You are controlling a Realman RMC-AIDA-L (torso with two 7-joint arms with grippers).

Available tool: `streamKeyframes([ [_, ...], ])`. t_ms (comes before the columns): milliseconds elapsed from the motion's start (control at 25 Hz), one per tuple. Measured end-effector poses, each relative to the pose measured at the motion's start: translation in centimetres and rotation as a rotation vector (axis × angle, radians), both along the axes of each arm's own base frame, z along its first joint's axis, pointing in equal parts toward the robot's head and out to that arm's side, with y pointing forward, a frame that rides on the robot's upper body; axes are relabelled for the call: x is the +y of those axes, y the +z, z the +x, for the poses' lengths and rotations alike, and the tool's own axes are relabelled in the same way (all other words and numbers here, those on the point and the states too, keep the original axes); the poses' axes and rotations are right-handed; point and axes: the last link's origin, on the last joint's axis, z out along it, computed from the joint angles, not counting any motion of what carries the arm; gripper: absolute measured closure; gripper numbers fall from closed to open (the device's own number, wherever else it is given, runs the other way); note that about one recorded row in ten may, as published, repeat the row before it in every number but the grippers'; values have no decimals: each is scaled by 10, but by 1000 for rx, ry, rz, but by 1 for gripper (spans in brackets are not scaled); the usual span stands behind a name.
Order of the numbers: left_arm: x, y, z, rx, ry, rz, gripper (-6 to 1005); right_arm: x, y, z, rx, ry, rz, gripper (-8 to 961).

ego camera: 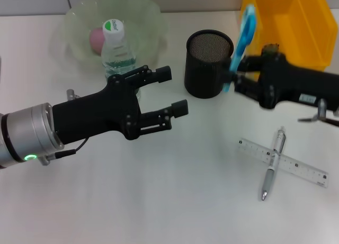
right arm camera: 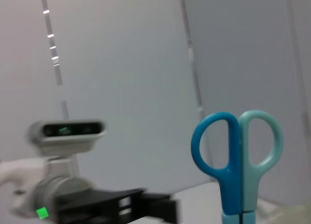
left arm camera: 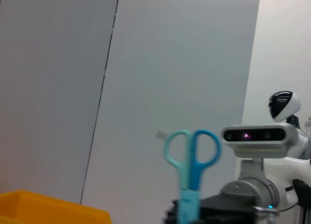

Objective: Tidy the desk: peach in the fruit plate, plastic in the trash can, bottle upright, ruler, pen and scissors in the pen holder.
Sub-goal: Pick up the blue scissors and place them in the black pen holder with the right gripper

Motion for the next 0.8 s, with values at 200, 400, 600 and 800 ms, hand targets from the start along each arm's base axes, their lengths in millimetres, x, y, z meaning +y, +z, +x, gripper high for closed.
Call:
streamKeyframes([
  [200,-1,-2,1,4,-23,23,282,16,5,6,19,-77,128,730],
  [400,0,-4,1,12,-24,20,187,29,0,10,-5,-99,246,726],
  [600,2,-5,0,22,-15,23,167,41,-13,13,-34,-133,322,722],
  [800,4,-7,0,29,-6,24,167,48,-27,13,-75,-144,369,718],
])
